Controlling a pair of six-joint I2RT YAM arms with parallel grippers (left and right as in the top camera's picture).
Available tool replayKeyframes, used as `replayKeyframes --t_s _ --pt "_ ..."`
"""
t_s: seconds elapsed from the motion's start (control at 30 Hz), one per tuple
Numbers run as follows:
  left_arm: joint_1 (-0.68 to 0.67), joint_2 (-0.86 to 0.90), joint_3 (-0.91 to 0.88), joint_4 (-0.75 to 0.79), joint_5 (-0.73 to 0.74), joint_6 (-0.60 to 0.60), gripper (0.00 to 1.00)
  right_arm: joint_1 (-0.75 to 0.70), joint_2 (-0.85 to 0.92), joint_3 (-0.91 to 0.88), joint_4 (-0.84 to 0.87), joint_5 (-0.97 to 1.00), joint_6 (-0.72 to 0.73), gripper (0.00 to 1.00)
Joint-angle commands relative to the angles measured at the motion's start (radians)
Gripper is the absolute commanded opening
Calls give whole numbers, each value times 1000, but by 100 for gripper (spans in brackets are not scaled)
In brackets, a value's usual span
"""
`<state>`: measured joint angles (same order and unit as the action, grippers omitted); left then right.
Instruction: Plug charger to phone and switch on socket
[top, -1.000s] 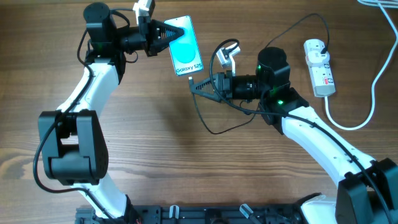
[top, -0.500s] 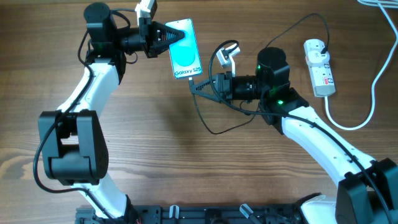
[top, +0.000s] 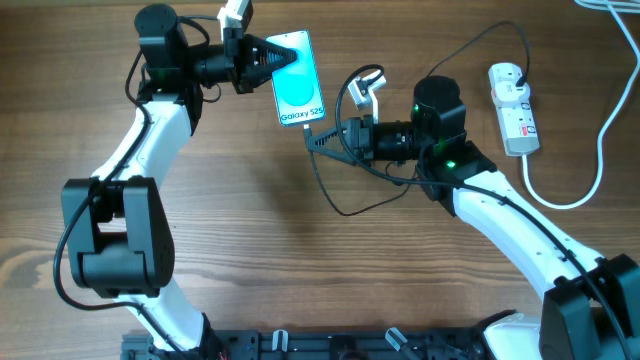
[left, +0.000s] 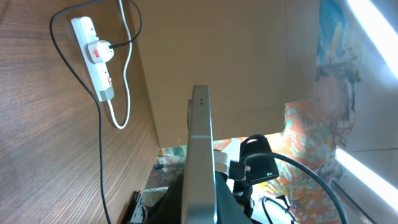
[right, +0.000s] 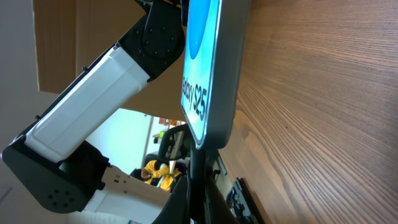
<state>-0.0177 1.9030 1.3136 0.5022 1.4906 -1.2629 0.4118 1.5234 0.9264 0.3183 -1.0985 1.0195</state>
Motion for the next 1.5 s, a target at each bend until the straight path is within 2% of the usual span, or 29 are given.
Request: replayKeyframes --t_s 0.0,1.47 --pt "3 -7 13 8 19 -9 4 1 11 8 3 13 -21 5" --pt "-18 -7 13 8 1 48 4 1 11 8 6 -2 3 4"
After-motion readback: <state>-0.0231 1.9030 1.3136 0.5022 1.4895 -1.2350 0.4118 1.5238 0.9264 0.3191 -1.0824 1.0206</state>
